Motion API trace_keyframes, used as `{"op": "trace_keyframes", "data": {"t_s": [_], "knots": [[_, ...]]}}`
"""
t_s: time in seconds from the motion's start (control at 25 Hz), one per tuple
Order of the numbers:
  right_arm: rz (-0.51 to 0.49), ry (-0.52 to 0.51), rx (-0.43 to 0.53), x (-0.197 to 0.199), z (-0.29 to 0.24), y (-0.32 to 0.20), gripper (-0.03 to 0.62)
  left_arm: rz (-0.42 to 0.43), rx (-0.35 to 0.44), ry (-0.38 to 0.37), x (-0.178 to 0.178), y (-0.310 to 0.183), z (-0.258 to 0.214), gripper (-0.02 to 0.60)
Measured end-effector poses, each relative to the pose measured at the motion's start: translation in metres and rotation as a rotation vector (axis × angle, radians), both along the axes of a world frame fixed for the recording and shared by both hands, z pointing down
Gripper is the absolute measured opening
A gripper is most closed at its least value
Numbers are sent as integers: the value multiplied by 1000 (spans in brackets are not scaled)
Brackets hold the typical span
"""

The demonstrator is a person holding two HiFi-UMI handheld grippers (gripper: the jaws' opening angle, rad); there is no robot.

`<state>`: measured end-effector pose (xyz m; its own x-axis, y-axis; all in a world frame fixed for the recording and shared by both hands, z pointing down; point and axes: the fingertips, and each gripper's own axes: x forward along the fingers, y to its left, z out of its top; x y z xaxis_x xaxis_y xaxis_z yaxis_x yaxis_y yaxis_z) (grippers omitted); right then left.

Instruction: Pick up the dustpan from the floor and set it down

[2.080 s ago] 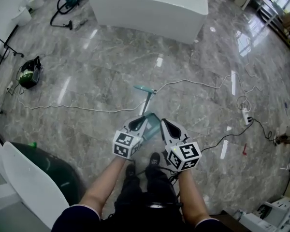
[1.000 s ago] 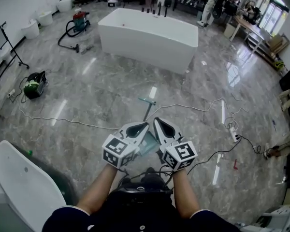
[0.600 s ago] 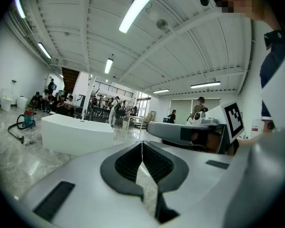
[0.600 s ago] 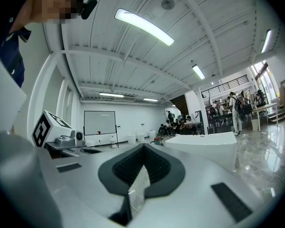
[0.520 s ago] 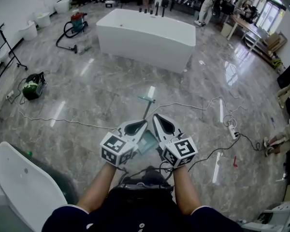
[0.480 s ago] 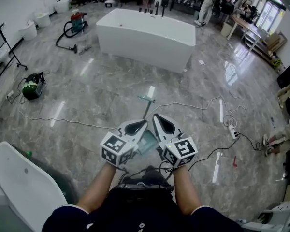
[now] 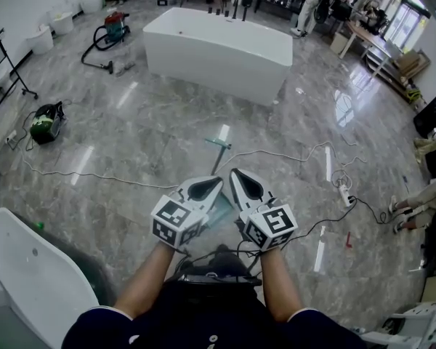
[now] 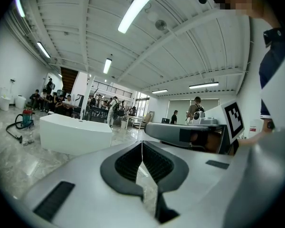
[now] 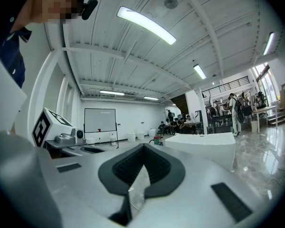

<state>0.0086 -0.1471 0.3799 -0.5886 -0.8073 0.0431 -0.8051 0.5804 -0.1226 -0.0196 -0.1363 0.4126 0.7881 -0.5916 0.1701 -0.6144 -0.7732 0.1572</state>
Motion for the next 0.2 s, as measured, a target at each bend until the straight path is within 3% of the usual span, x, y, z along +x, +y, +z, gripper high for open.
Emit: {"op": "trace_keyframes", "data": {"t_s": [0.2], "knots": [[-5,3,1,-1,-1,1,6,4,-10,-9,-2,2,8,15]]}}
